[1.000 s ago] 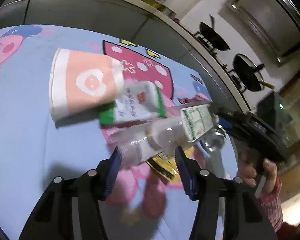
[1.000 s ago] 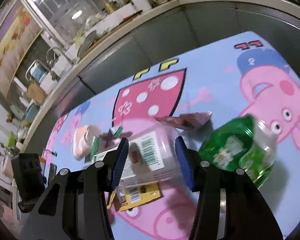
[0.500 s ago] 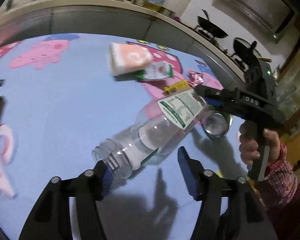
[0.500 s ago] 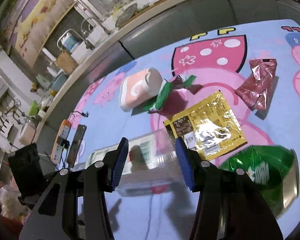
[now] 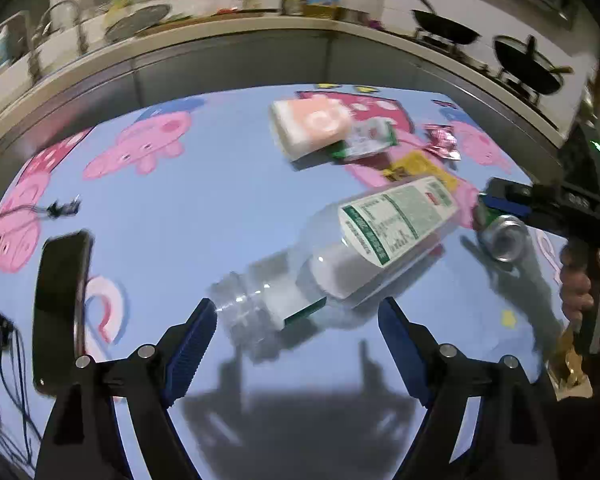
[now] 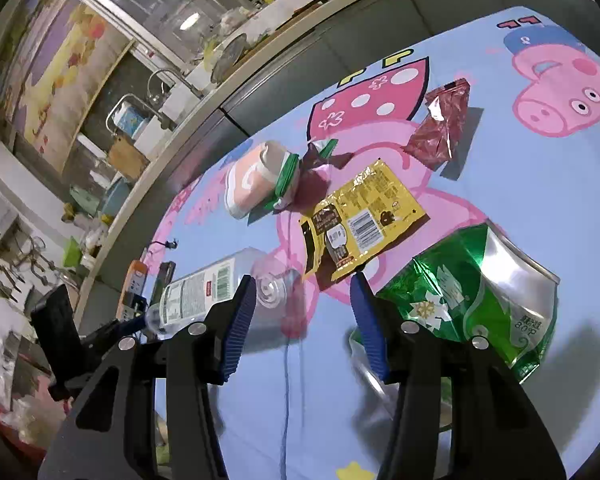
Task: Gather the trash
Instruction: 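Move the left tool to the clear plastic bottle while the right tool reaches the yellow wrapper, then grasp the clear plastic bottle with the left tool while the right tool grasps the green-and-white packet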
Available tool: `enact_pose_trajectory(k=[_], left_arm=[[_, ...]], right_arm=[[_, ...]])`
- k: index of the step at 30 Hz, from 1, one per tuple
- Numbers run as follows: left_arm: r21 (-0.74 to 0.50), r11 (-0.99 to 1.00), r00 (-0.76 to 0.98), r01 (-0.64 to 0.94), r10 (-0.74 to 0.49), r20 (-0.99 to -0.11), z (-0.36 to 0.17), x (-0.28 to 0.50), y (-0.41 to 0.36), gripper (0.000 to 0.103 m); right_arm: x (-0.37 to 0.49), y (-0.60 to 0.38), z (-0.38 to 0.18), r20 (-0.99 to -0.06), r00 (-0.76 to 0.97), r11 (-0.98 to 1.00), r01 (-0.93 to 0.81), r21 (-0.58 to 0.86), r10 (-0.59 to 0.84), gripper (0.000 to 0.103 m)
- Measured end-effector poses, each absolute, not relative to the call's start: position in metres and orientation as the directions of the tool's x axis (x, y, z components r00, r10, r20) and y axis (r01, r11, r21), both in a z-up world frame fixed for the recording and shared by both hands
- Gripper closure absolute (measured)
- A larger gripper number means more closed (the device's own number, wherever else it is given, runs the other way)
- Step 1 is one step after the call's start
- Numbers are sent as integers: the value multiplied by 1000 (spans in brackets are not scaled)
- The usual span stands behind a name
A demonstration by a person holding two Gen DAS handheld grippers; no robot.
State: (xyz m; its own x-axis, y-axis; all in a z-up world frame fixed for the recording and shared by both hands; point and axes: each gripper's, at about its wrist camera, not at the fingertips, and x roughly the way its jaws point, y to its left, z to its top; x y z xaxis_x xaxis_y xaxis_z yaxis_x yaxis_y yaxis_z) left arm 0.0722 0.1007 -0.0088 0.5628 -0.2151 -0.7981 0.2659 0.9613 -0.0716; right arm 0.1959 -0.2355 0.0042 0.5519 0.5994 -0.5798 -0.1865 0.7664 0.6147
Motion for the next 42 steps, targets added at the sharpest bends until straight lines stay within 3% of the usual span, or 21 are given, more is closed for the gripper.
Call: enact_pose_trajectory(k=[10, 16, 22, 29, 30, 32, 33, 42], left_arm=[[-75, 982, 613, 171, -166, -772, 8, 57, 139, 20], [36, 927, 634, 372, -226, -739, 22, 80, 79, 20], [247, 787, 625, 566, -213, -751, 3, 97, 14, 19], [234, 776, 609, 586, -232, -759, 3, 108, 11, 18], [226, 777, 602, 588, -233, -764, 3, 108, 11, 18], [199, 775, 588, 599, -259, -766, 7, 105, 13, 18], [191, 774, 585, 604, -268, -765, 8, 103, 12, 18], [221, 752, 572, 621, -241, -784, -8, 104, -5, 18]], right_arm=[[203, -217, 16, -578, 558, 781, -237, 577, 596, 53], [218, -231, 28, -587, 575, 793, -200, 575, 570, 53], [259, -217, 28, -620, 504, 776, -183, 604, 601, 53], [324, -171, 13, -684, 420, 793, -176, 583, 596, 53], [330, -168, 9, -690, 411, 794, -169, 584, 596, 54], [343, -161, 1, -704, 394, 797, -155, 583, 591, 72], [347, -159, -3, -712, 386, 801, -151, 579, 587, 91], [302, -200, 28, -659, 523, 819, -148, 555, 541, 95]])
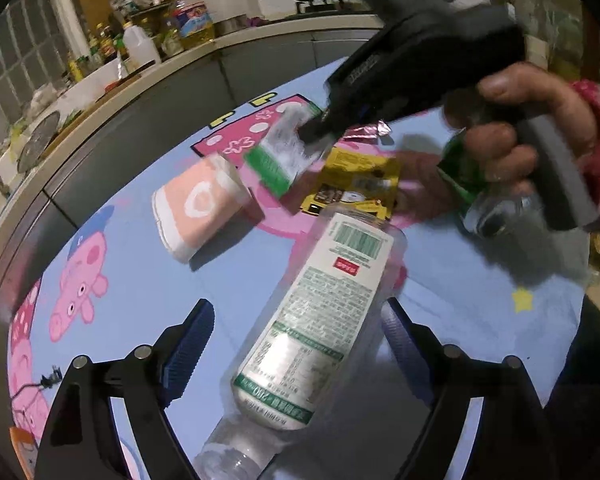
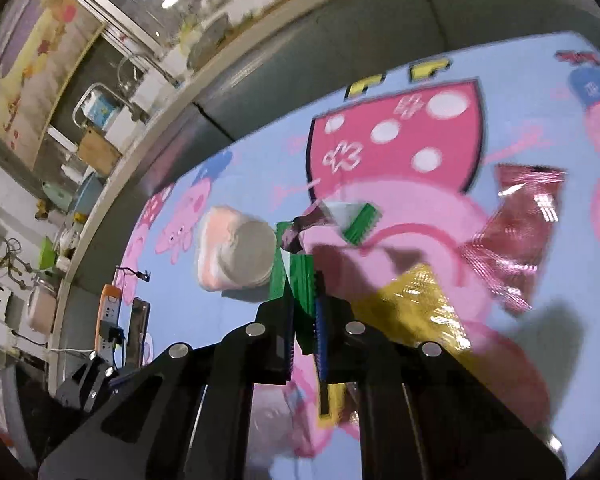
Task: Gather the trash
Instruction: 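Grasp the clear plastic bottle with the left tool while the right tool grasps the green-and-white packet, then carry the bottle and packet to the beige bin and open both tools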
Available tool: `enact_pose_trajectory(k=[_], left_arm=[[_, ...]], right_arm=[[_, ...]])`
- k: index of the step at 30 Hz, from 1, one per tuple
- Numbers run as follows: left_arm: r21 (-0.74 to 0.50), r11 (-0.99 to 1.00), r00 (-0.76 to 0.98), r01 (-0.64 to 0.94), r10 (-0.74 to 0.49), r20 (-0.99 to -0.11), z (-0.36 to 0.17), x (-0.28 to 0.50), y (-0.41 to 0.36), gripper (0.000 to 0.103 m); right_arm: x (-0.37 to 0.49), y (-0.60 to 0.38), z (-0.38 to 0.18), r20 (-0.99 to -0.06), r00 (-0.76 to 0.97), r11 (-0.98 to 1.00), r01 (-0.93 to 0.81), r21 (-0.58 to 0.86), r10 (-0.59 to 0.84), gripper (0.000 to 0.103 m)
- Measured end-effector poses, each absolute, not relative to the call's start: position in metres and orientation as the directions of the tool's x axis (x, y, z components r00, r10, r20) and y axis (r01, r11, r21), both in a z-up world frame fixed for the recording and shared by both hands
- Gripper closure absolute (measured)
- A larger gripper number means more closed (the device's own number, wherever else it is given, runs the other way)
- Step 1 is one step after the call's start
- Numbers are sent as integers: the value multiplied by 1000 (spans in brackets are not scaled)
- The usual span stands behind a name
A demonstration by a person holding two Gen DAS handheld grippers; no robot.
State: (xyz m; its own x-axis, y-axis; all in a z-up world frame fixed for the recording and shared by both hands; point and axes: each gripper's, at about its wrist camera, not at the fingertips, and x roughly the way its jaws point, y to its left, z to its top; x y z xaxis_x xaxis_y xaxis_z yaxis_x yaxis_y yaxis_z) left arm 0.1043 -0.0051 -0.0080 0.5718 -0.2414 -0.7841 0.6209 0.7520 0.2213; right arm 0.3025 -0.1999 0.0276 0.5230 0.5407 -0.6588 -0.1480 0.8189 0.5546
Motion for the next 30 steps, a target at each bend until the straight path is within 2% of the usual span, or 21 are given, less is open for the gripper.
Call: enact_pose_trajectory(k=[2, 4, 8, 11, 15, 18, 25, 30], left_arm=[[234, 738, 566, 633, -234, -791, -13, 103, -10, 18], [241, 730, 552, 639, -218, -805, -20, 104, -14, 28], [262, 740, 576, 620, -202, -792, -20, 104, -14, 40], [201, 782, 557, 591, -215, -802, -12, 112, -10, 43], [97, 819, 536, 565, -275, -798, 4, 119, -13, 44], [26, 820, 514, 572, -334, -790, 18, 126, -32, 44], [-54, 764, 461, 643, -442, -769, 45, 143, -106, 44], [-97, 713, 409, 694, -501, -762, 62, 153, -157, 44]], right_arm=[[289, -213, 34, -637, 551, 815, -151, 560, 539, 95], [272, -227, 39, -614, 579, 810, -148, 567, 536, 95], [238, -258, 42, -578, 634, 807, -129, 576, 513, 95], [216, -284, 41, -546, 681, 798, -94, 595, 488, 95], [188, -325, 36, -520, 732, 786, -35, 617, 441, 95], [172, -354, 30, -535, 762, 809, 23, 587, 366, 95], [153, -404, 22, -572, 792, 855, 133, 502, 213, 95], [142, -445, 11, -582, 797, 847, 192, 495, 160, 95]])
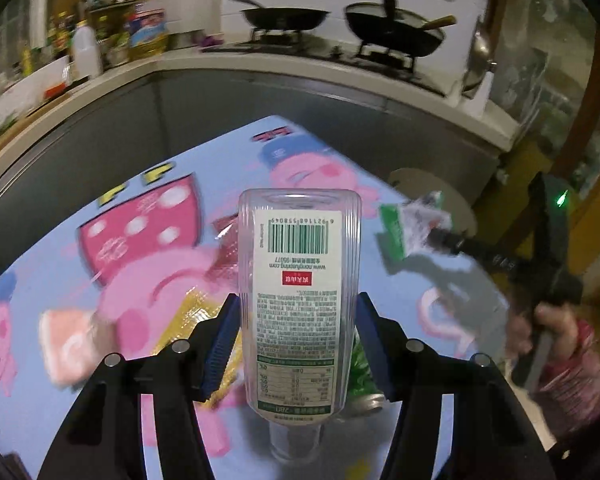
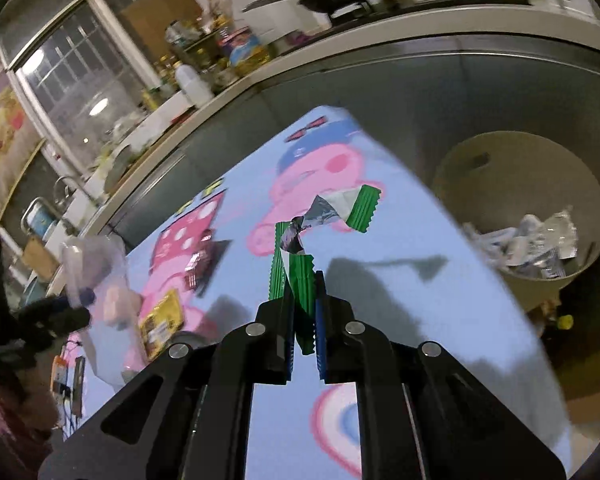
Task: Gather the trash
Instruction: 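Carry the bottle and packet to the beige bin and open both tools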
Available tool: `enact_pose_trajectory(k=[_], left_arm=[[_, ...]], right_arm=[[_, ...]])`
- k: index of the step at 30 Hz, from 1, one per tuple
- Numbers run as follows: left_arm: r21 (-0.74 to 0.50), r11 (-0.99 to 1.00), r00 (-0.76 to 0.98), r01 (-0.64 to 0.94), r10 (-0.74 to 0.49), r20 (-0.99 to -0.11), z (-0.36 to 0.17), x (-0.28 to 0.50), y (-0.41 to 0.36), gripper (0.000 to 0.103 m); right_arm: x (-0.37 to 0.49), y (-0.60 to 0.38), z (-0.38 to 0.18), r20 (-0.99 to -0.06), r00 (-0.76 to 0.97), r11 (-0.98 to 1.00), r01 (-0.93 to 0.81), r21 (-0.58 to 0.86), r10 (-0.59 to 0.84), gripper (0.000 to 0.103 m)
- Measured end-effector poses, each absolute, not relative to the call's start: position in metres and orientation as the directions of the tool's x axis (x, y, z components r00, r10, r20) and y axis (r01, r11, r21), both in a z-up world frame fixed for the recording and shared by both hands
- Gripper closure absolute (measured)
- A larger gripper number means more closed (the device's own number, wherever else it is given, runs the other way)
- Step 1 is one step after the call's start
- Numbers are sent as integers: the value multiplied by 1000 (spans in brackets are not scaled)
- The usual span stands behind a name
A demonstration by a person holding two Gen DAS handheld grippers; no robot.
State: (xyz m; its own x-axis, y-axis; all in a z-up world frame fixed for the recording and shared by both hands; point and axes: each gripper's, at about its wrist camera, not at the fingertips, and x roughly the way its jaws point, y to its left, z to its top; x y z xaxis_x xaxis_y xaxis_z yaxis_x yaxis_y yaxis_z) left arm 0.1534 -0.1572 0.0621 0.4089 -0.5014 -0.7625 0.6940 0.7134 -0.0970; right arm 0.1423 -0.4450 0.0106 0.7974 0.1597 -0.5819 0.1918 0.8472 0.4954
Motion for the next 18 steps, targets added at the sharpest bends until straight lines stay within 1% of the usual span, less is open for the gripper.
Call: enact_pose_trajectory(k=[4, 10, 18], left_arm=[[-110, 670, 374, 734, -535, -758, 69, 156, -200, 44], [-96, 653, 354, 751, -522, -776, 56, 169, -253, 44], [-59, 684, 400, 727, -493, -772, 62, 198, -270, 45]], right_arm=[[140, -475, 0, -597, 792, 840, 231, 491, 131, 95], [148, -499, -21, -614, 777, 815, 263, 517, 139, 95], [161, -490, -26, -608, 770, 816, 217, 536, 195, 95]])
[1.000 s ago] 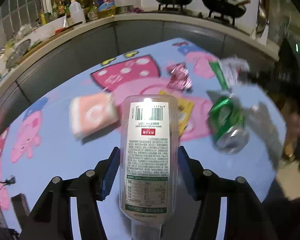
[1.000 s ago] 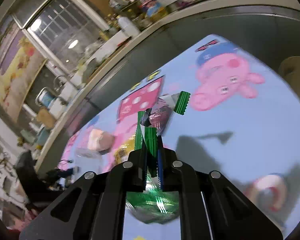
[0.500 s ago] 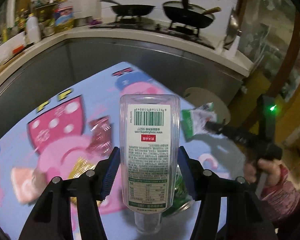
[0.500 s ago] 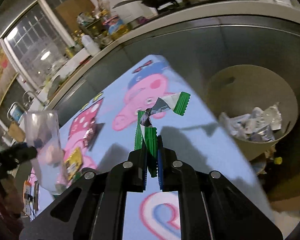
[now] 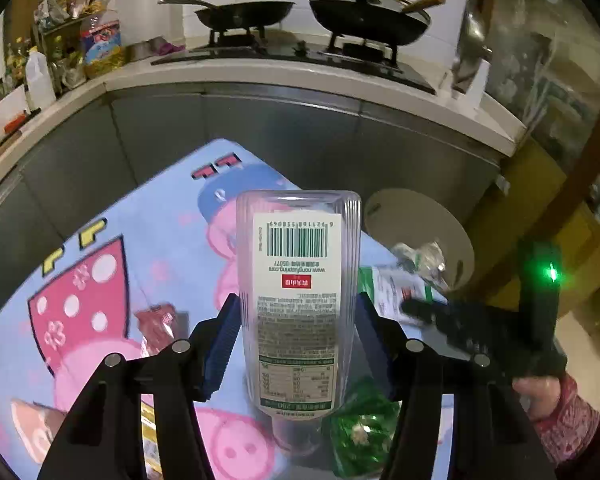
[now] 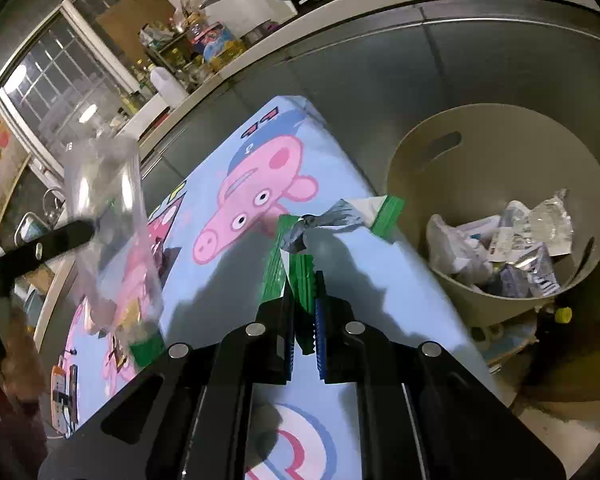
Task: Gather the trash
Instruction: 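Carry the bottle and packet to the beige bin and open both tools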
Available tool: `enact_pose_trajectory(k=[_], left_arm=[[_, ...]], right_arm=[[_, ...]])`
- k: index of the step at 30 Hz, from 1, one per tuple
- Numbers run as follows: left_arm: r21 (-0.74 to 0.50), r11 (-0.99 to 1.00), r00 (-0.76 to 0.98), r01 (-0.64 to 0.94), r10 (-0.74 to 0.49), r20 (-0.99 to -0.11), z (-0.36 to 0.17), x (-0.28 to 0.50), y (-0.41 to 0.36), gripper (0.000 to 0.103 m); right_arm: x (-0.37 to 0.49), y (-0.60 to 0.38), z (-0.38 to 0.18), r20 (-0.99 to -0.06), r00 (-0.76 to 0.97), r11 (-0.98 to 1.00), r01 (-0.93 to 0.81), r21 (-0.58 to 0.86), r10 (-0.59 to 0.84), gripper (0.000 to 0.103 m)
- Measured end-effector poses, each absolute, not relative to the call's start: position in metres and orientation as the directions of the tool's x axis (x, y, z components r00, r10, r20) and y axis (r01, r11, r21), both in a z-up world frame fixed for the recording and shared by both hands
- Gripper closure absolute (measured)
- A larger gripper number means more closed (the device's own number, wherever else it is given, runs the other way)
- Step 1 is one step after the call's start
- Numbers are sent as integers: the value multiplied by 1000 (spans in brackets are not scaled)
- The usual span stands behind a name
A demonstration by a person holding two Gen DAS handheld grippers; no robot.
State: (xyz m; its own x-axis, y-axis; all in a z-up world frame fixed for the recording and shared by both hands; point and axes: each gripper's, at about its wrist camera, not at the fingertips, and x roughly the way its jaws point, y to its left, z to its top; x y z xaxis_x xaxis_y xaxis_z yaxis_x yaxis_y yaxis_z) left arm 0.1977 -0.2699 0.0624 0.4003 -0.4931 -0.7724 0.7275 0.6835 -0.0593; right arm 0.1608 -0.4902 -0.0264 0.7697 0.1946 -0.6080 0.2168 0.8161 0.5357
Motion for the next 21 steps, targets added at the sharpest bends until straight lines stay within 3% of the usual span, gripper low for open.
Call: enact_pose_trajectory(k=[4, 11, 21], left_arm=[[-57, 683, 406, 728, -497, -767, 72, 213, -281, 45], [-56, 608, 372, 792, -553, -746, 90, 222, -344, 45], [-104, 483, 270, 869, -640, -720, 77, 207, -462, 44]], right_arm=[[160, -495, -24, -582, 791, 806, 215, 552, 188, 95], [134, -551, -14, -543, 837, 762, 315, 566, 57, 95], [115, -617, -34, -601, 796, 708, 468, 529, -76, 95]])
